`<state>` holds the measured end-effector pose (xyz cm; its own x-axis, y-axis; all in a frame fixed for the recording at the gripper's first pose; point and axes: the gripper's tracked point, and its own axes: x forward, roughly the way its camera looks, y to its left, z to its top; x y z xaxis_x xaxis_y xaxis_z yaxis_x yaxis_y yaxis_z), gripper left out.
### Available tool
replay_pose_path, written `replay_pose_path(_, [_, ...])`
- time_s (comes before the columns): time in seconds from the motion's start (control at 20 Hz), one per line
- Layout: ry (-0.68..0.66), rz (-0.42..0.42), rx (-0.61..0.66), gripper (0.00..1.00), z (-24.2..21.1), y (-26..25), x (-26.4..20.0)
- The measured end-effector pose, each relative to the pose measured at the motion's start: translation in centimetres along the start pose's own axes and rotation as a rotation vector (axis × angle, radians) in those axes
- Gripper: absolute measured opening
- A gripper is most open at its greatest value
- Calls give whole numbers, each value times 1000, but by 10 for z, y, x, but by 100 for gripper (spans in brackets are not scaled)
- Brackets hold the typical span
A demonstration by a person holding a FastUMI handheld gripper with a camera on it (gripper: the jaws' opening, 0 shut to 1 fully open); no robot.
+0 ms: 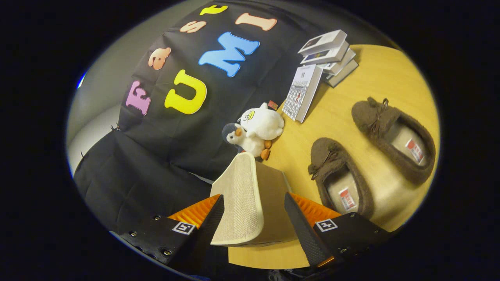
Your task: Open the storage box then place both shoes into the box .Put the left shoe in first, then the right shoe, with the right side of both shoes facing outward in a uniform manner.
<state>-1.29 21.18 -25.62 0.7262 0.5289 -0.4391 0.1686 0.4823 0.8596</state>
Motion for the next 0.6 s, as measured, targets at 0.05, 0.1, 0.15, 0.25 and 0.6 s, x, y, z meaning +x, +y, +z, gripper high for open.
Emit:
replay_pose_path(0.05, [15, 14, 38, 96, -5, 1, 3])
replay_pose_path(0.1, [29, 25, 74, 96, -9, 0, 7])
replay_pose_path(0.15, [41, 34, 108, 96, -12, -1, 10])
replay_pose_path(0.25, [70, 59, 169, 96, -21, 1, 16])
replay_pose_path(0.6, [122, 66, 248, 65, -37, -1, 29])
